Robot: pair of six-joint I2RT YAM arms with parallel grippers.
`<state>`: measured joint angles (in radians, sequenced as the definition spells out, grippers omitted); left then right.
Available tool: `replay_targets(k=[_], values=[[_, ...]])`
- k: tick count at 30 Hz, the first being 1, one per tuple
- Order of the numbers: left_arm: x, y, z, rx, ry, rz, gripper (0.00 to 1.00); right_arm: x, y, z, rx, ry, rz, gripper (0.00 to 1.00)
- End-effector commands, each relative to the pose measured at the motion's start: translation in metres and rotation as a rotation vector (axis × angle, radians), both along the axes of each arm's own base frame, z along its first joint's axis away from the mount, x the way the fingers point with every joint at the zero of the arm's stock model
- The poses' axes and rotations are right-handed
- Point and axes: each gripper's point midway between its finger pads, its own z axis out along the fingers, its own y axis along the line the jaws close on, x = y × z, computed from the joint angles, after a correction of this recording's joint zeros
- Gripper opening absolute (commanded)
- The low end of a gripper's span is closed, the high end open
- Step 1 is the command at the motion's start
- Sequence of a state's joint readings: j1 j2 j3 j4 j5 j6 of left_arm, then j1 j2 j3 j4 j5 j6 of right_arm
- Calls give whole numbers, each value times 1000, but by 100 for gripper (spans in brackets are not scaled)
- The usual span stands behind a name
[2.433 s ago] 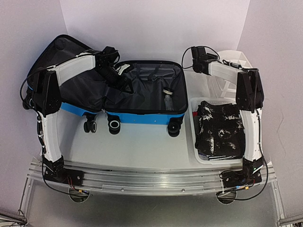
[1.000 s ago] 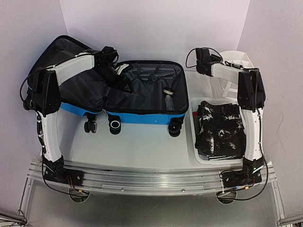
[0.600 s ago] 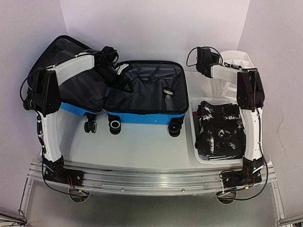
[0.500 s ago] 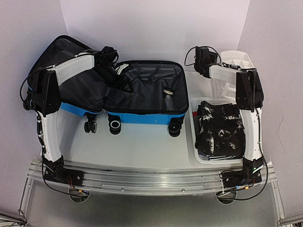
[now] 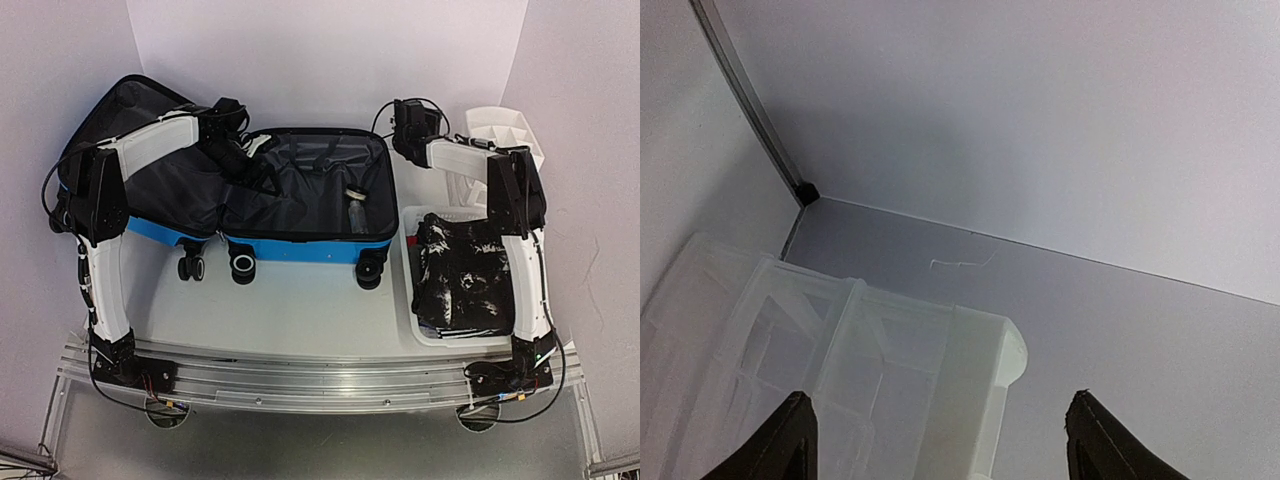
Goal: Open, take out, and arrange the luggage
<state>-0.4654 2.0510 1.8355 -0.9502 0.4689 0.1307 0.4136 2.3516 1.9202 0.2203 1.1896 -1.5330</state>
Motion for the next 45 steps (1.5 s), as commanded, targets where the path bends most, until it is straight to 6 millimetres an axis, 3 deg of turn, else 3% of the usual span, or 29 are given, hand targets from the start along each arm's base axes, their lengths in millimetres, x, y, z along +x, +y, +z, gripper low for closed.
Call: replay_targets(k=[1,12,16,21,24,33,39,45], values=[[4,0,3,-14,-9,0,87,-6,-46,7,25,-1,-104,72],[5,0,4,-32,0,7,87,-25,-77,-13,28,99,-208,72],[5,1,2,-32,9,12,87,-24,-81,2,41,65,-220,70],[6,0,2,-38,14,13,87,-23,-78,35,78,1,-218,70],[6,-1,2,-41,15,14,87,-29,-79,42,112,-2,-225,70],[4,0,1,-42,23,15,87,-38,-87,11,123,62,-257,70],[5,1,3,-38,16,14,87,-48,-108,-19,96,126,-312,70],[5,1,2,-39,19,14,87,-53,-130,-20,108,126,-349,66]])
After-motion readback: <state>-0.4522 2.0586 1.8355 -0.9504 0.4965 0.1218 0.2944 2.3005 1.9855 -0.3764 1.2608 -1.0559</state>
